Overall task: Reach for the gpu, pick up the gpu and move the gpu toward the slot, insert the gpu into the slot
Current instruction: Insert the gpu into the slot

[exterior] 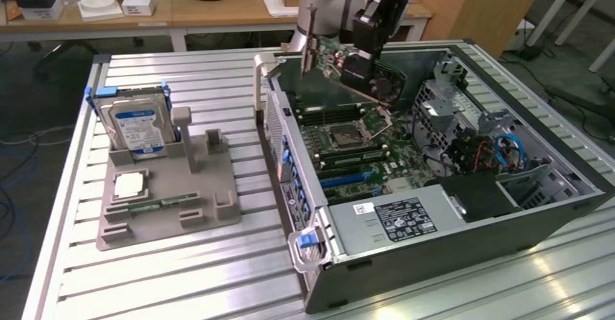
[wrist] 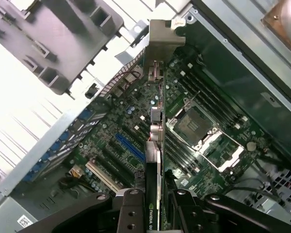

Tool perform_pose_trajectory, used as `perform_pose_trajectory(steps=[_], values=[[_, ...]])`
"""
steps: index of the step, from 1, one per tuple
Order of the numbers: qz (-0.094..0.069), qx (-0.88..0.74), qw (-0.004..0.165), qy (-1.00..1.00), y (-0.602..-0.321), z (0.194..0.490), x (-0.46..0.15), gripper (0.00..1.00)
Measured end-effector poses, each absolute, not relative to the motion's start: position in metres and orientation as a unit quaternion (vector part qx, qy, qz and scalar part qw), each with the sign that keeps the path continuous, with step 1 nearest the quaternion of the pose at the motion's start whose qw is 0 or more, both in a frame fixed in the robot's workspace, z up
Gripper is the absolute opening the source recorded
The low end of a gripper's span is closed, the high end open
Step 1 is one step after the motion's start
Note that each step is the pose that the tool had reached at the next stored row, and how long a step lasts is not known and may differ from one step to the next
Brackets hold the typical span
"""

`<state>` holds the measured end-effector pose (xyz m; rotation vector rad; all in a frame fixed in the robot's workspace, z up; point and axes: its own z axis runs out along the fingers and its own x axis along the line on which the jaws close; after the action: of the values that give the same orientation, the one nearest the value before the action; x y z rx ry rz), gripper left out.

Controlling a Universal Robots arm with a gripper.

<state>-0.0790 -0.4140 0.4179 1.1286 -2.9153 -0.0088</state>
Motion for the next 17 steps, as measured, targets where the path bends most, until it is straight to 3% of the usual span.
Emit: perform_pose_trajectory(steps=[17], values=[[-0.002, 0.492, 0.008, -0.87, -0.414, 0.4176, -0.0788, 0.26]])
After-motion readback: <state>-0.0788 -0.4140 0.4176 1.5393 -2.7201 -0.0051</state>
